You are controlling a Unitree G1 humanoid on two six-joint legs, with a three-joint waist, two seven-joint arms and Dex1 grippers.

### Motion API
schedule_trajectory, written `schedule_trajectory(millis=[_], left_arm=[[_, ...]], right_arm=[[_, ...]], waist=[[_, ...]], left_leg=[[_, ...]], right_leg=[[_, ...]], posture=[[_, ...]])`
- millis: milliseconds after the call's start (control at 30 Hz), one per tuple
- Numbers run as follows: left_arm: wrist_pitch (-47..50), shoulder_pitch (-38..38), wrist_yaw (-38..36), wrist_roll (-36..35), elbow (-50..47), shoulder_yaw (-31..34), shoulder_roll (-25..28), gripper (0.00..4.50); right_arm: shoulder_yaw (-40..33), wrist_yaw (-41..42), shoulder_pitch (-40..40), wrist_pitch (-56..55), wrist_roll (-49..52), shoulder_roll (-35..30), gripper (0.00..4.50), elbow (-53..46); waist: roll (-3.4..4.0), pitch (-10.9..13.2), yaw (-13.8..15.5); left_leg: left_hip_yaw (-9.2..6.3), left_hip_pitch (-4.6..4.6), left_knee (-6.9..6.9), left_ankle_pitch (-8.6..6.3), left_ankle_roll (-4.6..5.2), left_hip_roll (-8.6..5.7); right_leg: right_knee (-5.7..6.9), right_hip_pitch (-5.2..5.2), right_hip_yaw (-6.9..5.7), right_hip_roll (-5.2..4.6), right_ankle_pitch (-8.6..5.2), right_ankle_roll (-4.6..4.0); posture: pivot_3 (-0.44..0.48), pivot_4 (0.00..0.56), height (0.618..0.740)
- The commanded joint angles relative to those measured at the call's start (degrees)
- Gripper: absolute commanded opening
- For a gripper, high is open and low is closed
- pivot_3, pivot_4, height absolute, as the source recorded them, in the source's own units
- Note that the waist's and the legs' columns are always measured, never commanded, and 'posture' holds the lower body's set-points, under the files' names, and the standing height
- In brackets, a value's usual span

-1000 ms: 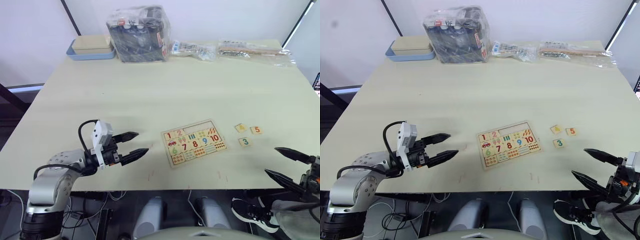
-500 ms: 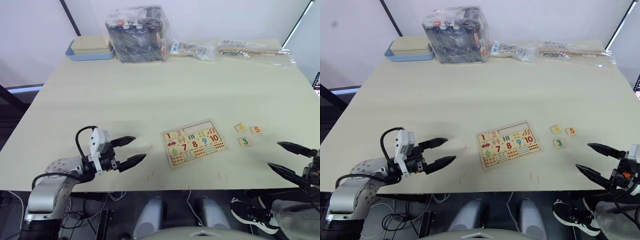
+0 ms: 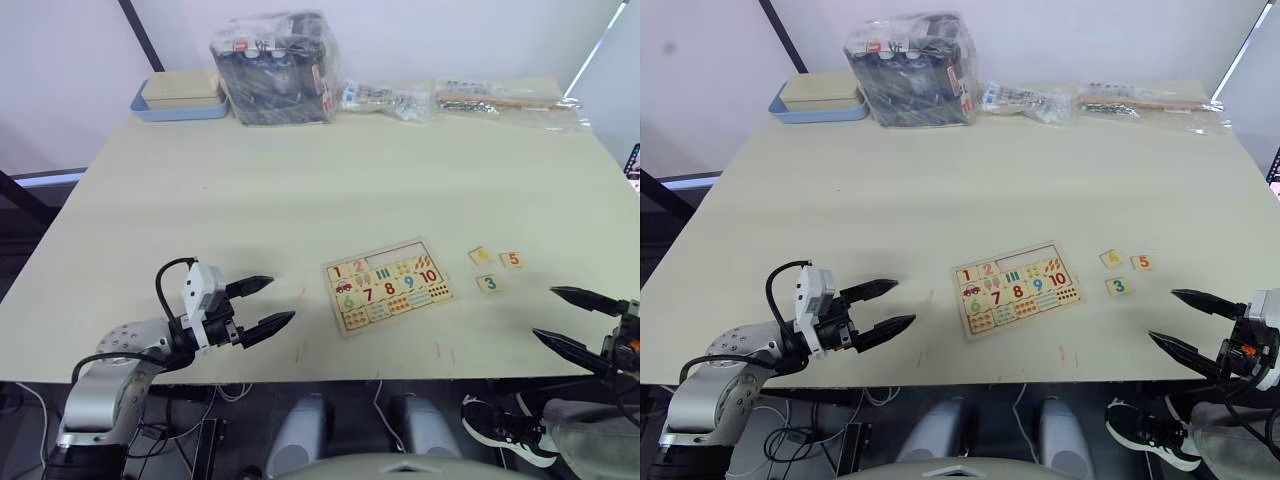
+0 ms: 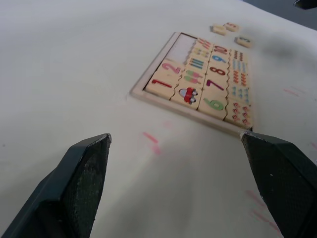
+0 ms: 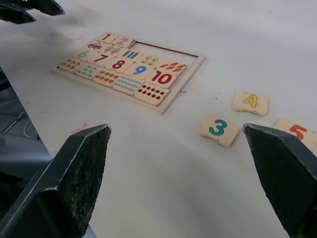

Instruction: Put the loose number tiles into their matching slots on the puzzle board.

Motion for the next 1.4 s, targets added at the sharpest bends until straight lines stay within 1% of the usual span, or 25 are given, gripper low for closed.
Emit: schedule_trajectory(millis=[33,133,233,333,400,467,500,567,600,767,900,1033,1100,1400], left_arm=[[0.1,0.5,-1.2,-1.8,-0.8,1.1,1.1,4.46],[0.6,0.5,-2.1,-2.5,-1.5,1.0,2.0,4.46],[0.5,0.0,-3.7,-3.6,-2.7,1.0,3.1,4.46],[-0.9,-1.1,-4.7,-2.9,-2.7,0.8,4.1,4.46],[-2.4,-1.5,-5.9,-1.8,-2.8,0.4,5.3,4.46],[-2.5,-1.7,-7.2,-2.1,-3.1,0.1,6.1,4.46],[-2.0,-1.8,-8.3,-3.8,-3.2,0.2,5.9,4.46],[-4.9,-2.8,-10.3,-5.3,-1.8,0.6,4.2,4.46],[-5.5,-3.5,-12.4,-6.2,-1.0,0.4,4.2,4.46],[-7.7,-5.5,-18.5,-7.6,0.7,0.4,4.4,4.46],[-9.7,-6.1,-21.7,-8.7,1.7,0.9,4.0,4.46],[-10.4,-6.3,-22.0,-8.5,3.9,1.7,4.1,4.46],[-10.6,-5.3,-21.7,-8.6,3.8,2.1,4.2,4.46],[-10.1,-2.9,-19.3,-9.8,0.9,2.6,4.2,4.46]], right_arm=[[-0.3,0.2,-1.5,-0.2,-0.1,-1.6,4.5,-0.3],[0.8,0.4,-3.6,-0.1,-0.8,-2.5,4.5,-0.1],[2.9,1.1,-7.4,1.2,-1.6,-4.9,4.5,1.5],[5.7,2.4,-10.8,0.7,-4.0,-7.4,4.5,4.3],[8.6,3.7,-14.3,0.4,-5.9,-9.2,4.5,6.4],[11.3,4.9,-18.4,-0.4,-7.6,-10.5,4.5,9.0],[12.6,5.5,-20.3,-1.0,-8.7,-11.0,4.5,10.5],[17.1,8.8,-25.4,-4.2,-12.2,-12.3,4.5,15.3],[19.1,10.2,-27.6,-5.3,-13.6,-12.6,4.5,17.4],[26.7,16.1,-37.9,-11.0,-18.7,-11.6,4.5,28.6],[29.6,18.8,-43.0,-14.2,-20.7,-10.4,4.5,35.0],[34.7,19.5,-49.2,-19.3,-23.4,-8.7,4.5,44.0],[35.9,19.5,-51.0,-21.1,-24.0,-7.7,4.5,46.9],[39.6,19.5,-55.6,-26.3,-25.5,-5.9,4.5,54.8]], waist=[[0.01,0.0,0.0],[0.01,0.0,0.0],[0.04,0.0,-0.1],[0.03,0.0,-0.1],[0.03,0.0,0.0],[0.06,0.0,-0.1],[0.07,0.0,-0.1],[0.08,0.0,-0.2],[0.08,0.1,-0.3],[0.1,0.1,-0.4],[0.11,0.1,-0.9],[0.11,0.1,-1.4],[0.11,0.1,-1.6],[0.14,0.1,-1.5]], left_leg=[[0.0,0.0,0.0,0.0,0.0,0.0],[-0.01,0.0,0.0,0.0,0.0,0.0],[0.01,0.01,0.01,0.0,0.0,0.01],[0.03,0.02,0.01,0.0,0.0,0.0],[-0.01,0.01,-0.01,0.0,0.0,0.0],[0.01,-0.01,-0.02,0.0,0.0,0.0],[0.02,-0.01,-0.04,0.0,0.0,-0.01],[0.04,-0.01,-0.05,0.0,0.0,-0.01],[0.07,-0.01,-0.05,0.0,0.0,-0.01],[0.0,-0.03,-0.07,0.0,0.0,-0.01],[0.01,-0.07,-0.1,0.0,0.0,0.0],[0.0,-0.1,-0.11,0.0,-0.01,0.0],[0.0,-0.1,-0.13,0.0,-0.01,0.0],[-0.02,-0.11,-0.19,-0.01,-0.01,-0.01]], right_leg=[[-0.01,0.0,0.0,0.0,0.0,0.0],[-0.01,0.0,-0.01,-0.01,-0.01,-0.02],[0.0,0.01,0.0,0.0,-0.02,-0.04],[-0.01,0.0,0.01,0.0,-0.02,-0.05],[-0.01,0.0,-0.04,0.04,-0.01,-0.03],[-0.02,-0.02,-0.03,0.06,0.01,-0.02],[-0.04,-0.02,-0.03,0.08,0.01,-0.01],[-0.08,-0.02,-0.02,0.07,0.01,-0.01],[-0.09,-0.02,-0.01,0.08,0.01,-0.01],[-0.12,-0.02,-0.09,0.24,0.04,0.02],[-0.23,-0.03,-0.08,0.23,0.1,0.12],[-0.33,-0.02,-0.08,-0.02,0.12,0.13],[-0.35,-0.03,-0.08,-0.02,0.12,0.13],[-0.38,-0.04,-0.08,-0.08,0.14,0.11]], posture=[[0.0,0.15,0.74],[0.0,0.15,0.74],[0.0,0.15,0.74],[0.0,0.15,0.74],[0.0,0.15,0.74],[0.0,0.15,0.74],[0.0,0.15,0.74],[0.0,0.15,0.74],[0.0,0.15,0.74],[0.0,0.15,0.74],[0.0,0.15,0.74],[0.0,0.15,0.74],[0.0,0.15,0.74],[0.0,0.15,0.74]])
